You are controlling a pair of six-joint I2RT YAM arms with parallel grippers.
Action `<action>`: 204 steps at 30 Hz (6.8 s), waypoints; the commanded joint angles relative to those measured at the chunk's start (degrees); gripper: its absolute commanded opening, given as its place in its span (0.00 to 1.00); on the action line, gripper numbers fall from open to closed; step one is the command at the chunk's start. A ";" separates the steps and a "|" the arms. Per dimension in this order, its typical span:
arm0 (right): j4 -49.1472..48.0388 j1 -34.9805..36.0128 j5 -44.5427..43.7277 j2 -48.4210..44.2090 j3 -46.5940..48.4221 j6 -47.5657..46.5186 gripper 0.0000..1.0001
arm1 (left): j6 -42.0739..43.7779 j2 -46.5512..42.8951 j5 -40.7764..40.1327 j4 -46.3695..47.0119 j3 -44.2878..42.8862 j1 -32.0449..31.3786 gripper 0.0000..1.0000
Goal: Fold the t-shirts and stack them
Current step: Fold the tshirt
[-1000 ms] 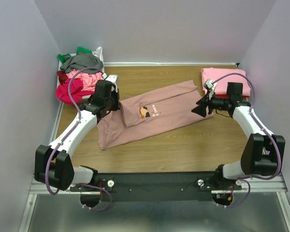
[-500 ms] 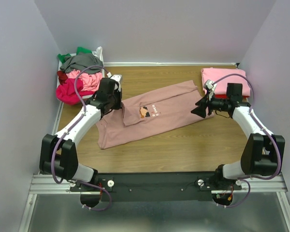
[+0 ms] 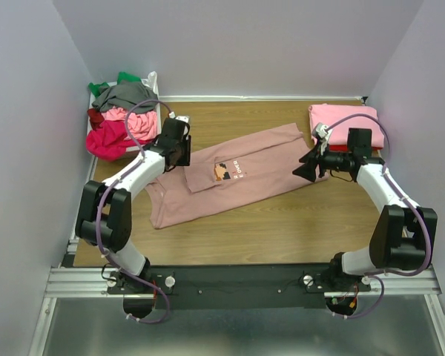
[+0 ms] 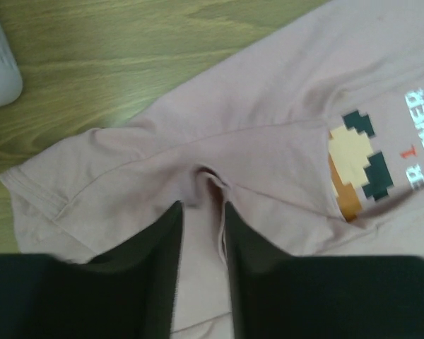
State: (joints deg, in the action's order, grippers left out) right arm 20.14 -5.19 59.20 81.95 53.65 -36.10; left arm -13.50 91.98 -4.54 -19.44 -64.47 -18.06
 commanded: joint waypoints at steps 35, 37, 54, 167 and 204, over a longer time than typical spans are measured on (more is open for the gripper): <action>11.59 53.08 -40.12 25.17 30.54 -1.09 0.66 | 4.62 -64.12 -16.20 14.52 24.74 0.40 0.91; 11.50 55.28 -43.27 29.38 34.32 0.23 0.66 | 4.18 -65.61 -17.78 14.43 24.92 0.40 0.91; 11.06 61.09 -52.34 49.97 55.78 6.21 0.64 | 2.95 -71.42 -20.95 14.43 25.62 0.40 0.90; 25.99 13.72 -46.28 -3.10 -12.05 -34.13 0.06 | 2.69 -62.28 -5.40 16.63 25.80 0.40 0.90; 10.01 13.72 -14.03 -8.21 -4.87 -1.34 0.91 | -43.80 -0.25 -2.41 -6.21 2.44 -1.80 0.69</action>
State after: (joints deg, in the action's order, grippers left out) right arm 32.82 8.60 44.12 75.85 50.98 -38.28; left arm -55.59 84.58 -4.32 -16.25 -55.33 -20.25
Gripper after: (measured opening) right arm 0.913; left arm 0.681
